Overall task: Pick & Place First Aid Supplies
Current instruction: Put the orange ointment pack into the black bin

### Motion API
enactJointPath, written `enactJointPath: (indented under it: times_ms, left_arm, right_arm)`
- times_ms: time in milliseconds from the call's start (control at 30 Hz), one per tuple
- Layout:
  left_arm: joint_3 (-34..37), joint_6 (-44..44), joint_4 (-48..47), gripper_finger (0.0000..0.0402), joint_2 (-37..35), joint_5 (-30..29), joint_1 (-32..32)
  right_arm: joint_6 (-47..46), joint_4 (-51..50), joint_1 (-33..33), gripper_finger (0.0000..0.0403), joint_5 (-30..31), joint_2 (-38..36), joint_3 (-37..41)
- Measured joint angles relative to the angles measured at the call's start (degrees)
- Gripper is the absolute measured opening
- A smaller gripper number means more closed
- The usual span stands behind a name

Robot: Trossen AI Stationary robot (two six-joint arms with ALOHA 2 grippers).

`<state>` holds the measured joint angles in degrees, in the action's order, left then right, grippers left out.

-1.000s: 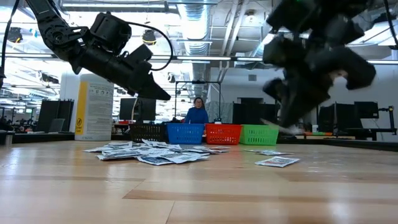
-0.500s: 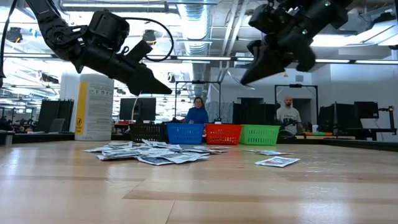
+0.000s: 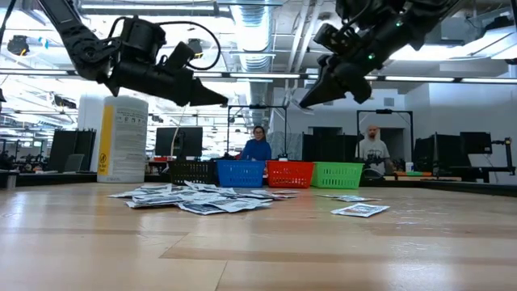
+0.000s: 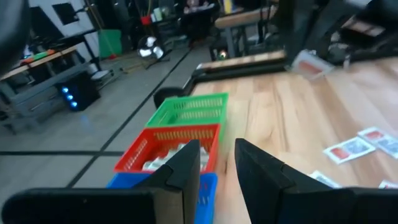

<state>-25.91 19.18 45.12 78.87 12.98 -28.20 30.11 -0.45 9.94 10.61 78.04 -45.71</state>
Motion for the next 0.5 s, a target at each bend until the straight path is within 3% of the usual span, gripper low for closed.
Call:
enactJointPath:
  times_ms: [300,500]
  left_arm:
    - [-1.66,-0.15,1.02,0.0102,0.0,0.81,1.56]
    - [-1.69,-0.17,2.21,0.0106,0.0,-4.57,6.8]
  right_arm:
    - [1.93,4.54,2.62,0.0,-0.26,1.3,-0.07]
    - [3.3,7.3,2.0,0.0,-1.13,4.47,-0.1]
